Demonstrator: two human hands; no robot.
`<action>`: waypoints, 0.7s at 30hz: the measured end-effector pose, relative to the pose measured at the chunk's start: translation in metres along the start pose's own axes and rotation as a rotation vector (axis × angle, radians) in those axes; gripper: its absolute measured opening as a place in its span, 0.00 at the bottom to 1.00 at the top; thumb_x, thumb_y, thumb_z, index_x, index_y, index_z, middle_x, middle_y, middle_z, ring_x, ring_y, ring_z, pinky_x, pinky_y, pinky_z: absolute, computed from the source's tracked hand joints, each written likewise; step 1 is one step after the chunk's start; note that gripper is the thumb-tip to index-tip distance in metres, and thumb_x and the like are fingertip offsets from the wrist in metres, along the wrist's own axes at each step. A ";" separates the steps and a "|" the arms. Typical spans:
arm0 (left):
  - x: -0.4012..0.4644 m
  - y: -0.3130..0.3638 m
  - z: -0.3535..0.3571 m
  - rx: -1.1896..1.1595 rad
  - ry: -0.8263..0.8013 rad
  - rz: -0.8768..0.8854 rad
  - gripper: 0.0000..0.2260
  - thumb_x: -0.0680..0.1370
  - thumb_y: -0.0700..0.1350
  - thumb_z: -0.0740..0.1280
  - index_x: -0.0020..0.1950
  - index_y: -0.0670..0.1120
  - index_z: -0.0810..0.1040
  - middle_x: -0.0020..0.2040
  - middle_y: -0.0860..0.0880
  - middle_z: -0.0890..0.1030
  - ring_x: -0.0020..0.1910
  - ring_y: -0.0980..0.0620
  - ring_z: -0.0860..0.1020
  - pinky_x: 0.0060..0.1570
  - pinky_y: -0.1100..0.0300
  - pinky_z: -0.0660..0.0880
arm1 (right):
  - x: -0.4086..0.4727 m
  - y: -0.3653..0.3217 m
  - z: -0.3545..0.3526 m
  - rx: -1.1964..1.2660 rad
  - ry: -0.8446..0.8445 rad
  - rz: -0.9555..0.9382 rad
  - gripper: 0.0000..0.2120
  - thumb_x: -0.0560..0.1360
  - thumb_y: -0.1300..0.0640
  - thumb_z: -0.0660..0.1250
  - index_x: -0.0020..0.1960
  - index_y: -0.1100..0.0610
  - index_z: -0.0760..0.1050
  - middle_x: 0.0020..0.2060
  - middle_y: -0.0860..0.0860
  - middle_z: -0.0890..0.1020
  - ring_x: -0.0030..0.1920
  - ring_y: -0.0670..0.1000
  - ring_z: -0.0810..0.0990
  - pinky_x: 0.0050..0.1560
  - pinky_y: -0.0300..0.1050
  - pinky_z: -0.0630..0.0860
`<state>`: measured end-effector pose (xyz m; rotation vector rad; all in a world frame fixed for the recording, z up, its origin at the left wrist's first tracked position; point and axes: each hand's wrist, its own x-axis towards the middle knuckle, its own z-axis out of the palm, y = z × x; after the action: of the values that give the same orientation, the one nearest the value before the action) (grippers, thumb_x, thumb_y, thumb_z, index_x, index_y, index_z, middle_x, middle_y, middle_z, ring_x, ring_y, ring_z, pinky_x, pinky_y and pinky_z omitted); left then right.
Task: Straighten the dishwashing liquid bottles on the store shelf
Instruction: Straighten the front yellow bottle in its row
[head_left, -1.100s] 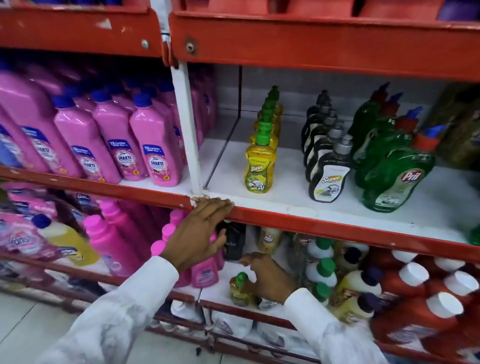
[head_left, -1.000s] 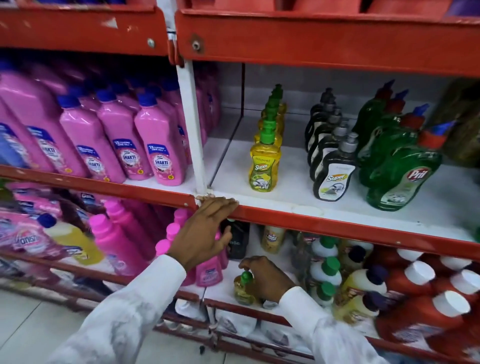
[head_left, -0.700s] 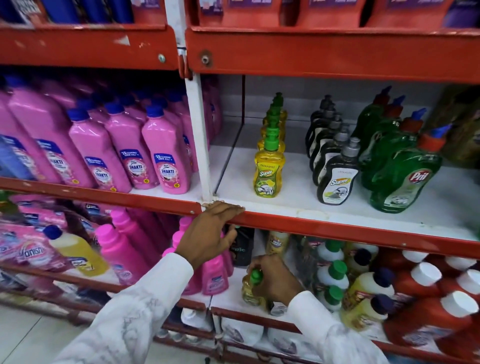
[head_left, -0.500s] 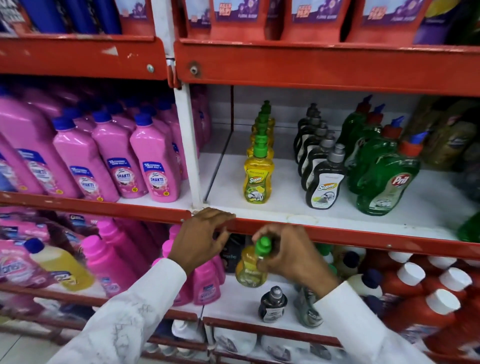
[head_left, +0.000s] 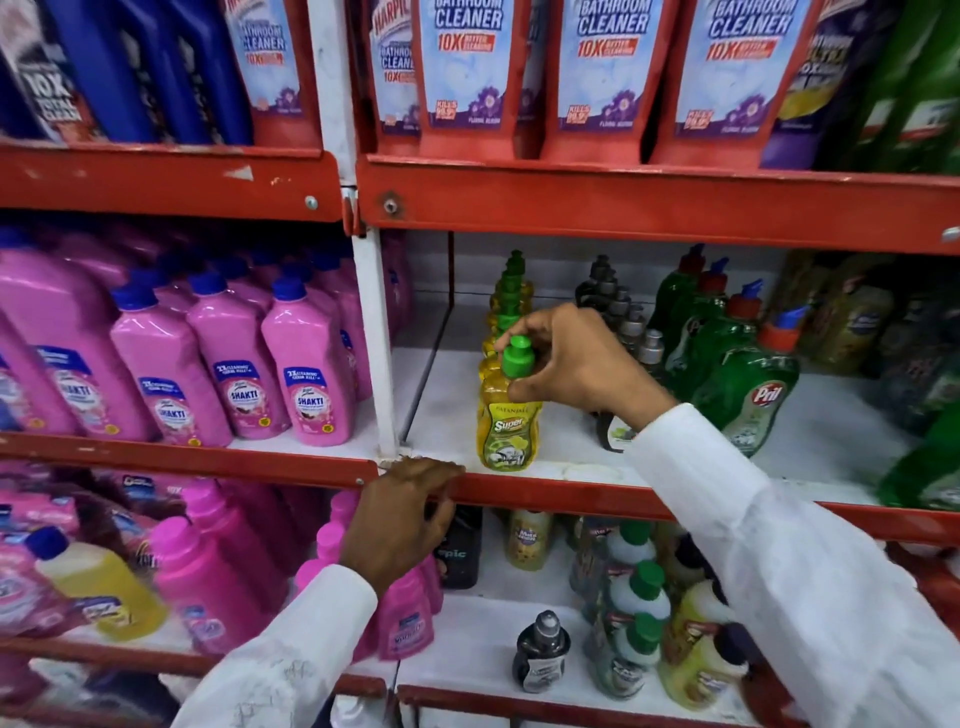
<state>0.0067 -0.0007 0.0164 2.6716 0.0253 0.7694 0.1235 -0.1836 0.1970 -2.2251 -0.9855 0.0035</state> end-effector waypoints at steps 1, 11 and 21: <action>-0.001 0.000 0.000 0.002 0.006 0.005 0.17 0.72 0.45 0.68 0.60 0.52 0.82 0.53 0.52 0.86 0.50 0.50 0.83 0.51 0.57 0.80 | 0.005 0.002 0.004 -0.017 -0.025 0.009 0.21 0.60 0.61 0.82 0.52 0.53 0.83 0.43 0.45 0.86 0.41 0.38 0.83 0.38 0.23 0.74; -0.012 -0.001 0.018 -0.076 0.026 0.039 0.22 0.73 0.43 0.67 0.68 0.47 0.74 0.60 0.49 0.78 0.61 0.47 0.74 0.66 0.54 0.69 | 0.018 0.025 0.022 -0.014 -0.057 0.008 0.29 0.63 0.58 0.80 0.62 0.49 0.78 0.54 0.48 0.85 0.51 0.48 0.84 0.56 0.45 0.80; -0.020 0.027 0.040 0.035 0.024 0.067 0.26 0.75 0.45 0.63 0.73 0.42 0.70 0.72 0.42 0.73 0.73 0.42 0.68 0.76 0.47 0.63 | -0.102 0.084 0.047 0.257 0.158 0.007 0.26 0.68 0.63 0.77 0.62 0.46 0.78 0.53 0.42 0.82 0.51 0.44 0.83 0.51 0.34 0.80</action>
<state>0.0075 -0.0419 -0.0157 2.7090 -0.0458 0.8290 0.0930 -0.2618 0.0851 -1.9623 -0.8405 -0.0401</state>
